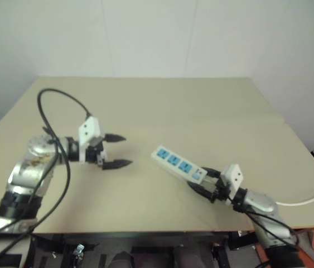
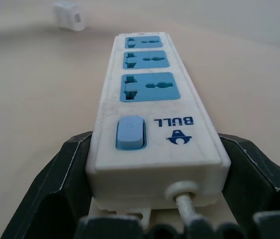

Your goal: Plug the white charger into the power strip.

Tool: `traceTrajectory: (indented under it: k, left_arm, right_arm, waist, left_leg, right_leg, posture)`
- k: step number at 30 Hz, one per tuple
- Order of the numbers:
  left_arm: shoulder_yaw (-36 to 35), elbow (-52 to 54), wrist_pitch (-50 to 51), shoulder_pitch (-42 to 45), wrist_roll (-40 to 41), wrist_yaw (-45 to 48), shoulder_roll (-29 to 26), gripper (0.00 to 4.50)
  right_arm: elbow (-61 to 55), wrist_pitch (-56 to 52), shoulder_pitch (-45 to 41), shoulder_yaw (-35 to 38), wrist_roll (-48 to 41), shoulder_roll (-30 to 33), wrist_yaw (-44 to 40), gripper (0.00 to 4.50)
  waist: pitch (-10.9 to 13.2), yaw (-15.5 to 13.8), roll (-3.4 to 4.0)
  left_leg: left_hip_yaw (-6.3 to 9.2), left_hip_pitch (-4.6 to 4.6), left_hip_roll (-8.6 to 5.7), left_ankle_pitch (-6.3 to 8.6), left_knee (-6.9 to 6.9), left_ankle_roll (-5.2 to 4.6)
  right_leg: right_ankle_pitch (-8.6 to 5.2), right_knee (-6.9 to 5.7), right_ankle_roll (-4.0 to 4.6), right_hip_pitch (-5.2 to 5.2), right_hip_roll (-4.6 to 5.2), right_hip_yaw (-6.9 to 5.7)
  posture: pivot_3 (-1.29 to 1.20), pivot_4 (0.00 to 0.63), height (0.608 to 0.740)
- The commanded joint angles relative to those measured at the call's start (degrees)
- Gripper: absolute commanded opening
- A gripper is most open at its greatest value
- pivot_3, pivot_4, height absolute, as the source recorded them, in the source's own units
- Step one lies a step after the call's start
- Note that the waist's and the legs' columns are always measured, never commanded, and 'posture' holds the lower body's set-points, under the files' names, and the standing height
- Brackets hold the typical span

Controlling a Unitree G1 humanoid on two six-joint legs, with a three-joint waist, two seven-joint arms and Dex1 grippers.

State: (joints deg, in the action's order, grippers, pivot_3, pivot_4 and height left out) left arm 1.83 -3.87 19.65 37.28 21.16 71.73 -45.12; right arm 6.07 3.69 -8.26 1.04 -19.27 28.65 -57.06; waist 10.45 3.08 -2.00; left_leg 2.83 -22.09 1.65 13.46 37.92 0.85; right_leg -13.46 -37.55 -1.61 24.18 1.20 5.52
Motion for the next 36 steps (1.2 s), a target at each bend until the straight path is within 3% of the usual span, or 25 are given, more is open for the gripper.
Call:
traceTrajectory:
  k: [1,8,14,20,24,30,36]
  left_arm:
    - [2.2,-9.0,-7.1,8.5,-4.0,5.0,-0.8,4.5]
    - [12.5,-35.9,-16.3,30.2,-17.2,13.9,2.7,4.5]
    - [16.2,-52.2,-22.4,43.1,-24.5,16.5,7.0,4.5]
    - [28.7,-61.4,-25.2,48.5,-39.3,20.7,7.4,4.5]
    - [33.0,-65.8,-21.5,49.1,-46.7,17.3,9.7,4.5]
    - [34.0,-69.1,-17.1,47.5,-51.5,12.1,12.7,4.5]
    - [33.6,-70.1,-15.8,46.7,-52.5,13.5,14.1,4.5]
  right_arm:
    - [-4.0,4.4,-1.8,-1.0,-3.4,2.7,-10.1,3.43]
    - [1.6,4.9,-13.1,-10.0,-1.6,1.4,-23.4,3.43]
    - [8.4,0.5,-21.7,-16.7,3.1,-4.2,-23.3,3.43]
    - [14.3,5.2,-24.3,-17.6,7.3,-7.4,-20.7,3.43]
    - [15.5,6.4,-24.0,-17.5,8.5,-8.8,-18.7,3.43]
    - [14.2,7.1,-21.8,-17.3,9.1,-9.6,-16.0,3.43]
    - [13.4,7.1,-20.6,-17.8,10.0,-9.3,-14.4,3.43]
  waist:
    - [0.0,-0.1,0.0]
    - [0.0,0.7,-0.02]
    - [0.1,1.1,-0.03]
    - [0.1,1.1,0.0]
    - [0.1,1.2,0.0]
    - [0.1,1.1,-0.02]
    - [0.1,1.2,-0.02]
  left_leg:
    - [0.0,0.0,0.0,0.0,0.0,0.0]
    - [0.01,0.04,0.0,0.0,0.03,-0.01]
    - [0.07,-0.23,-0.02,0.0,0.06,-0.01]
    - [0.08,-0.16,-0.03,0.0,0.07,-0.01]
    - [0.09,-0.12,-0.02,0.0,0.07,-0.01]
    - [0.13,-0.2,-0.02,0.0,0.07,-0.01]
    - [0.12,-0.18,-0.02,0.0,0.07,-0.01]
  right_leg:
    - [0.0,0.01,0.0,0.01,-0.01,0.0]
    - [-0.1,-0.03,-0.2,-0.01,-0.08,0.01]
    - [0.04,-0.04,0.07,0.2,-0.05,-0.02]
    - [0.04,-0.16,0.05,0.2,-0.06,-0.01]
    - [-0.04,-0.21,-0.07,0.18,-0.08,0.0]
    - [0.02,-0.19,0.03,0.24,-0.07,-0.01]
    - [0.01,-0.22,0.01,0.23,-0.07,-0.01]
  posture:
    - [0.0,0.15,0.74]
    - [0.0,0.15,0.74]
    - [0.0,0.15,0.74]
    - [0.0,0.15,0.74]
    - [0.0,0.15,0.74]
    - [0.0,0.15,0.74]
    - [0.0,0.15,0.74]
